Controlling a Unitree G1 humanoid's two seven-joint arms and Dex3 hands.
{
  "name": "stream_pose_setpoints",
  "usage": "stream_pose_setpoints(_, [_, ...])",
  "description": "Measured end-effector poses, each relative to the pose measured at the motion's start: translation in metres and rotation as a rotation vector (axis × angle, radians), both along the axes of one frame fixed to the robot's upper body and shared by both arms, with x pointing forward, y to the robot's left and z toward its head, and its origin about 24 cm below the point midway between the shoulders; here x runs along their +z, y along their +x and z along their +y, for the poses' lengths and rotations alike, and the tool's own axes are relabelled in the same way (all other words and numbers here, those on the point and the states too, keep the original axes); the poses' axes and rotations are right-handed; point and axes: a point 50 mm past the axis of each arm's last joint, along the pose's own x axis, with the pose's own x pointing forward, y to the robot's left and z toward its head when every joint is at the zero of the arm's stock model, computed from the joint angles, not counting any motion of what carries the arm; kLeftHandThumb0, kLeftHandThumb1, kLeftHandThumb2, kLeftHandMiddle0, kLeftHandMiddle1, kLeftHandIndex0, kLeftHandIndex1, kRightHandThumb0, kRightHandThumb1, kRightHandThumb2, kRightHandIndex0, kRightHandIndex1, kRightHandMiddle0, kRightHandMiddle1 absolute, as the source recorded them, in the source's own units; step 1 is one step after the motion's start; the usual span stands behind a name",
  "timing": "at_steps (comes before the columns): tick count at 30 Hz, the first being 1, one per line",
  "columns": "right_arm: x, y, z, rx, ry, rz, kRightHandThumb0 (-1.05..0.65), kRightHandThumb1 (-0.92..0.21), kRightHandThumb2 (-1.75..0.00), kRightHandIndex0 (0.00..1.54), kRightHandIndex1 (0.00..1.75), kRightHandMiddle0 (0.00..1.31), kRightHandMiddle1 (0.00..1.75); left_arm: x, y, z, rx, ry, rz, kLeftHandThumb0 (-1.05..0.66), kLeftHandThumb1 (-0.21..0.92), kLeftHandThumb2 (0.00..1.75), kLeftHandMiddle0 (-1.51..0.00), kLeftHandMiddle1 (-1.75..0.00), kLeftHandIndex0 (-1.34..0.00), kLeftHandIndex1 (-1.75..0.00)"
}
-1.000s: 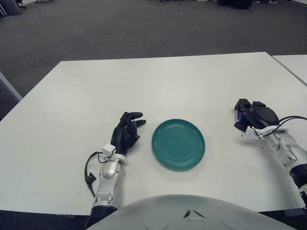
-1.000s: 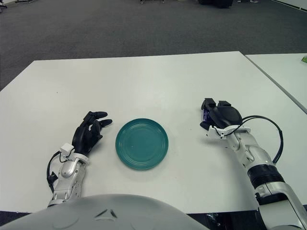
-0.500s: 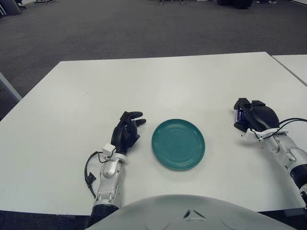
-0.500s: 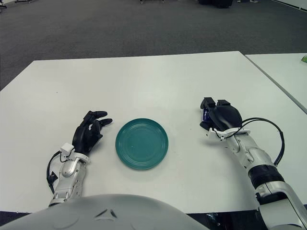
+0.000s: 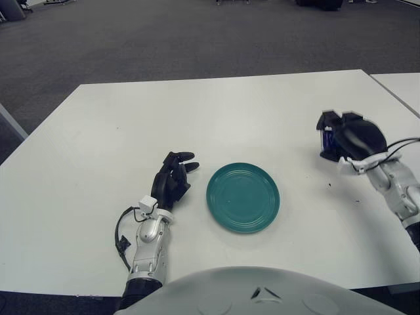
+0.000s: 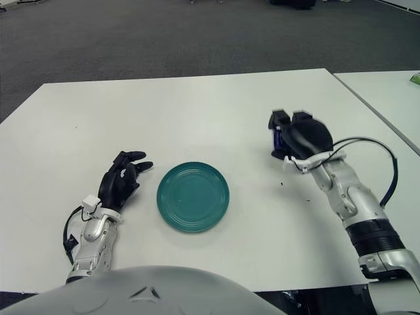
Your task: Put the gum into the plate.
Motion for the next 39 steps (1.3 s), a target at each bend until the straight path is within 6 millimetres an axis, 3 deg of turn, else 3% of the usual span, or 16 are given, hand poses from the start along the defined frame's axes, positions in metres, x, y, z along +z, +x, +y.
stream_pose_setpoints(4, [0.009, -0.001, 0.019, 0.046, 0.023, -0.021, -0.44, -0.44, -1.16, 0.97, 1.75, 0.52, 1.75, 0.0, 0.0, -0.001, -0.002, -0.003, -0.003, -0.78, 0.92, 0.74, -0.46, -1.1, -0.39, -1.3])
stream_pose_setpoints(9, [0.003, -0.006, 0.048, 0.124, 0.074, 0.0, -0.45, -0.43, -1.17, 1.01, 1.75, 0.53, 1.75, 0.0, 0.001, -0.002, -0.005, -0.003, -0.001, -0.79, 0.92, 0.74, -0.43, -1.08, -0.38, -1.29])
stream_pose_setpoints(24, [0.001, -0.029, 0.106, 0.329, 0.036, -0.024, -0.45, -0.42, -1.18, 1.07, 1.75, 0.53, 1.75, 0.0, 0.001, -0.003, -0.009, -0.001, -0.002, -0.79, 0.92, 0.75, -0.45, -1.12, -0.4, -1.3])
stream_pose_setpoints(39, [-0.029, -0.058, 0.155, 0.507, 0.076, 0.028, -0.46, -0.38, -1.24, 1.17, 1.75, 0.57, 1.75, 0.0, 0.001, -0.005, -0.002, -0.008, 0.017, -0.83, 0.92, 0.82, -0.45, -1.13, -0.34, -1.36])
